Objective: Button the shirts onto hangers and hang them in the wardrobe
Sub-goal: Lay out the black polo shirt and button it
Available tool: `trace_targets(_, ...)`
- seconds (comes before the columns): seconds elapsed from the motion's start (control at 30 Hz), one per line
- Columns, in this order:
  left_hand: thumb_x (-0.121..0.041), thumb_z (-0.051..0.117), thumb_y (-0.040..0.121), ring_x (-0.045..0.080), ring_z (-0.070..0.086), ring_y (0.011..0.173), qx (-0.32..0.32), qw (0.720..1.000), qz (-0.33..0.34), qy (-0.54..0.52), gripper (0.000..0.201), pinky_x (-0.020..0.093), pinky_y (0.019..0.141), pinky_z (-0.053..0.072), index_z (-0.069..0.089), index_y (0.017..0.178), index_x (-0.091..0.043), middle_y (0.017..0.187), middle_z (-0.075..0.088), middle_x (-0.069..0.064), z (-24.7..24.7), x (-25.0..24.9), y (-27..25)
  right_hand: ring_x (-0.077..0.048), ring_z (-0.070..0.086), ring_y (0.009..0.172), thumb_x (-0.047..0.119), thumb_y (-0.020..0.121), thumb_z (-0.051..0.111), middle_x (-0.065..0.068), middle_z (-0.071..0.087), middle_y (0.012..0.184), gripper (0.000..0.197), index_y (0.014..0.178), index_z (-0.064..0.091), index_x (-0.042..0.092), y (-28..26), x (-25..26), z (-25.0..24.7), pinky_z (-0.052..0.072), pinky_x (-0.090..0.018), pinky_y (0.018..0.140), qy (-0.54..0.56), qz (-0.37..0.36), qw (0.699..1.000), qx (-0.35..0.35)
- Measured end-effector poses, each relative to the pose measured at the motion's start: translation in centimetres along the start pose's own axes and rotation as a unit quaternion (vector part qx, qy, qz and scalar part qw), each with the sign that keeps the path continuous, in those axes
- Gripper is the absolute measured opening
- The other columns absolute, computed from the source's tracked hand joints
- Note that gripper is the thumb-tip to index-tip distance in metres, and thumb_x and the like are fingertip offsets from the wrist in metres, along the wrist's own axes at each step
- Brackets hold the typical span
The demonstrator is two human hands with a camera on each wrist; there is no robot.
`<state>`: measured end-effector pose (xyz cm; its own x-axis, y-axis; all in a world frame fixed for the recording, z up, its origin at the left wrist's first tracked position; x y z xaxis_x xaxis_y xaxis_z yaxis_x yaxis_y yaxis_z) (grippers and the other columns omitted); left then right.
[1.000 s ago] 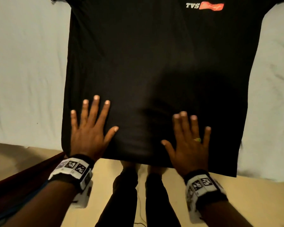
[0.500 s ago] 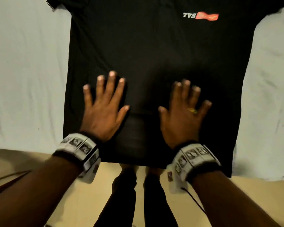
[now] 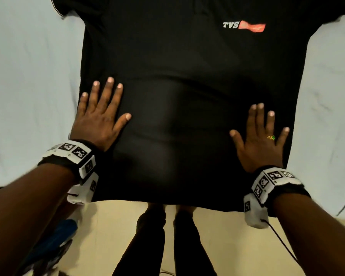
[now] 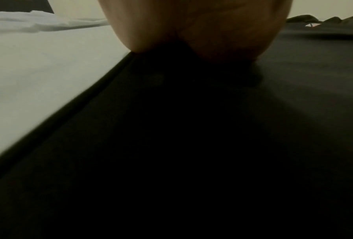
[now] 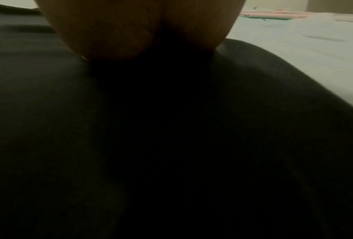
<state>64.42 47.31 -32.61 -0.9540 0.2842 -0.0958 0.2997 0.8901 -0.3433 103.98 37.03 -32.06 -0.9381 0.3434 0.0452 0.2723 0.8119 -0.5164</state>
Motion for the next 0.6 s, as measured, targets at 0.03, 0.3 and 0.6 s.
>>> trace_targets(0.03, -0.062, 0.020, 0.099, 0.031, 0.002, 0.156, 0.003, 1.000, -0.002, 0.000, 0.075, 0.052, 0.123, 0.006, 0.005, 0.163, -0.026, 0.171, -0.002, 0.000, 0.1, -0.1, 0.0, -0.018, -0.017, 0.153, 0.066, 0.099, 0.018, 0.012, -0.025, 0.164, 0.077, 0.156, -0.020, 0.031, 0.0, 0.4, -0.1, -0.007, -0.065, 0.118, 0.000, 0.004, 1.000, 0.004)
trace_targets(0.3, -0.062, 0.022, 0.093, 0.037, -0.001, 0.155, 0.030, 0.999, 0.040, -0.012, 0.078, 0.067, 0.119, 0.007, 0.006, 0.162, -0.029, 0.170, -0.006, 0.006, -2.4, -8.3, 2.9, -0.028, -0.007, 0.154, 0.062, 0.095, 0.034, 0.001, -0.008, 0.168, 0.079, 0.159, -0.003, 0.035, 0.8, 13.5, -1.8, -0.012, -0.065, 0.114, -0.021, -0.101, 0.994, -0.047)
trace_targets(0.6, -0.076, 0.016, 0.088, 0.027, 0.000, 0.157, 0.057, 0.991, -0.113, -0.030, 0.079, 0.066, 0.118, 0.006, -0.004, 0.158, -0.046, 0.169, -0.013, -0.010, -2.2, 3.2, 2.1, -0.021, -0.017, 0.153, 0.077, 0.086, -0.002, 0.016, -0.030, 0.161, 0.078, 0.154, -0.018, 0.043, 4.3, -2.4, -3.7, -0.003, -0.069, 0.116, -0.021, 0.040, 0.999, -0.002)
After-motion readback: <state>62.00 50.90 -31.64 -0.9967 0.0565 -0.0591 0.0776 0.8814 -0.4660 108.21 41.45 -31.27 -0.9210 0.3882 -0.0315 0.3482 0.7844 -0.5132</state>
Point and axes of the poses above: each hand's wrist, its own y-axis towards the middle knuckle, its own z-axis out of the palm, x = y × z, the point moved 6 cm from there along y, towards the middle knuckle
